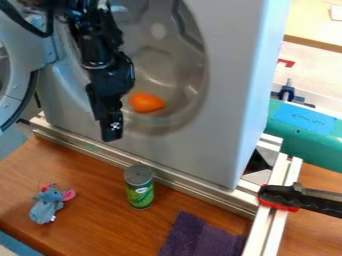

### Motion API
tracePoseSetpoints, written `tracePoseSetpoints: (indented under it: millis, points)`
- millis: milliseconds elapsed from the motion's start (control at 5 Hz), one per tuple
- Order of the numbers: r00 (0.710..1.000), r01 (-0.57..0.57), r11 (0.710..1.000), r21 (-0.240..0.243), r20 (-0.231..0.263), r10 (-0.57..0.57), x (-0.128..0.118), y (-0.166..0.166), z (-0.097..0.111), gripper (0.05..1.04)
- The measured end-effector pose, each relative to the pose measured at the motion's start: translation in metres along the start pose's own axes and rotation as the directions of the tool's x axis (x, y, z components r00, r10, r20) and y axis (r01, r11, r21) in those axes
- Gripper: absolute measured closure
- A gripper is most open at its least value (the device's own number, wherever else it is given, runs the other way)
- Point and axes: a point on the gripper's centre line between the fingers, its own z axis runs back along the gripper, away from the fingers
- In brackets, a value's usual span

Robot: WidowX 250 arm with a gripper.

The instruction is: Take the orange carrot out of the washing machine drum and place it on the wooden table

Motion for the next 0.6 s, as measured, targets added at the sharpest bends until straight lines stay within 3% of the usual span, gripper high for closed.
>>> tracePoseSetpoints:
  millis: [200,600]
  points:
    - [0.999,-0.013,1.0,0.015,0.053,0.012,0.006,0.012,-0.003,0.083]
    - [0.987,-0.04,0.994,0.1,0.158,0.024,0.026,0.031,0.008,0.083]
